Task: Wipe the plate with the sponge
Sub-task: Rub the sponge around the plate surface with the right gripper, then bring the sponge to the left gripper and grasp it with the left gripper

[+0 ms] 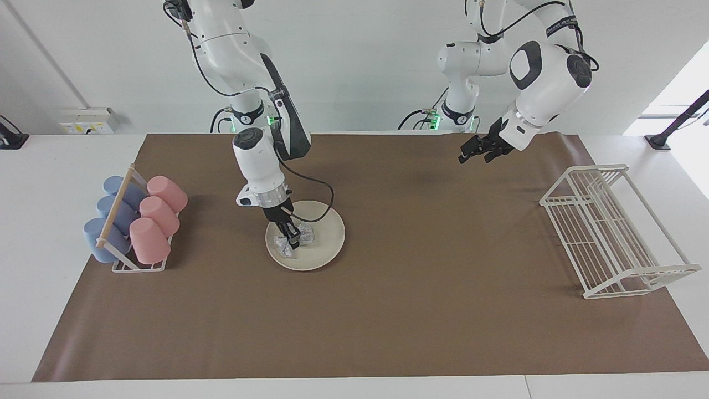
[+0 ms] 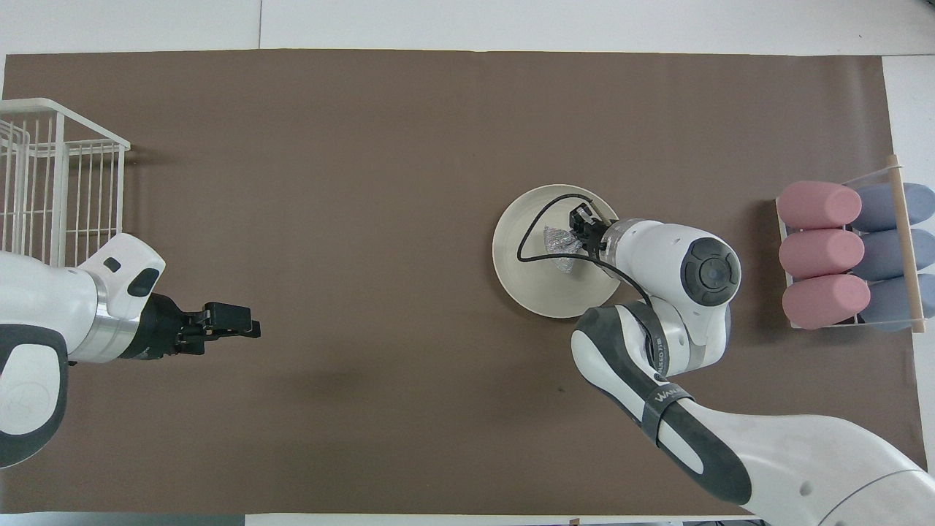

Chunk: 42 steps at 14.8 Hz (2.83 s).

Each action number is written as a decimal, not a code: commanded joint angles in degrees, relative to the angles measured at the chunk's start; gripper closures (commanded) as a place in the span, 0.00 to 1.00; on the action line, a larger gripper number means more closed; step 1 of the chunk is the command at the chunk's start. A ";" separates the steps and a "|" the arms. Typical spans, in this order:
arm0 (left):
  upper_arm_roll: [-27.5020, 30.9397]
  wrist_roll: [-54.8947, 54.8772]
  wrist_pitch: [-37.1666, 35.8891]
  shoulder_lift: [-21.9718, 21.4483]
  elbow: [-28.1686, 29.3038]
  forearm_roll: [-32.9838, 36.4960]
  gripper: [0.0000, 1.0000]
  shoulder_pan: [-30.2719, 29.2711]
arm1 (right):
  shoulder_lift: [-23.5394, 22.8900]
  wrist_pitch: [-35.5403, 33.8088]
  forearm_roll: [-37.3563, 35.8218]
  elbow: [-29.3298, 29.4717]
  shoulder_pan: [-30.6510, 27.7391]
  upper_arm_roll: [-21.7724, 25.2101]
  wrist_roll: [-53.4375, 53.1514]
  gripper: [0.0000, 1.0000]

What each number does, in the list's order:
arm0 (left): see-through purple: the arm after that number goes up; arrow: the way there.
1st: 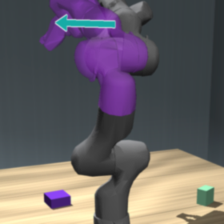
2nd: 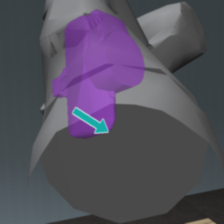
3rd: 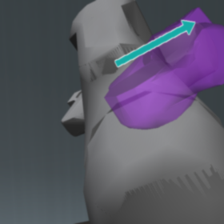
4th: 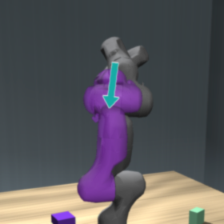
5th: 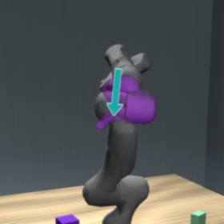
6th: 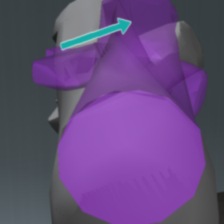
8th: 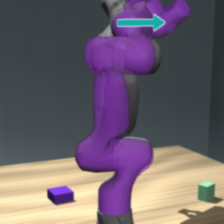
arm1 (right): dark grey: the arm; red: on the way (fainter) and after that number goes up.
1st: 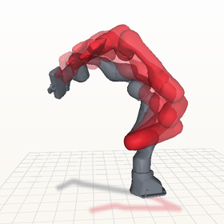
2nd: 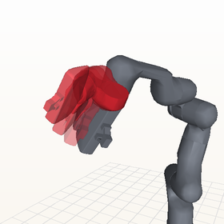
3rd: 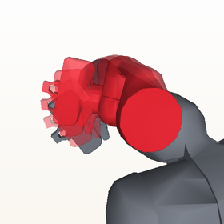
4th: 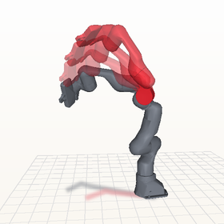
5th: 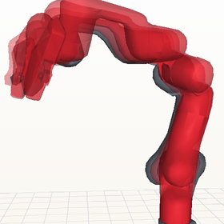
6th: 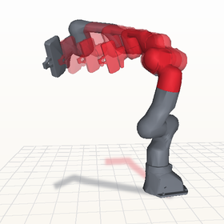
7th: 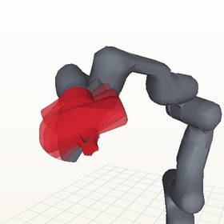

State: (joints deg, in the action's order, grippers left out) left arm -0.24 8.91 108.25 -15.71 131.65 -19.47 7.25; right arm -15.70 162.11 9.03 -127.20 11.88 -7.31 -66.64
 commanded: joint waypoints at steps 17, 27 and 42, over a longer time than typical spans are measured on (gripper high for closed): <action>-0.11 4.01 5.83 1.21 -0.70 -13.82 0.00 1.97 | 11.47 -33.94 -0.76 14.69 9.46 -0.33 -30.45 1.00; -0.11 -6.10 5.30 0.07 -0.17 -54.94 0.00 8.12 | 17.90 -57.34 -6.03 27.63 18.86 -0.95 -54.54 1.00; -0.72 -5.57 3.99 -0.98 0.79 -62.01 0.12 14.64 | 18.16 -57.60 -6.21 27.01 20.11 -1.04 -54.74 1.00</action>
State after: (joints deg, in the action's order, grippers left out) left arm -1.10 3.14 110.87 -15.89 131.44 -80.43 20.77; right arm 2.40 105.18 3.56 -100.23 31.94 -8.24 -120.95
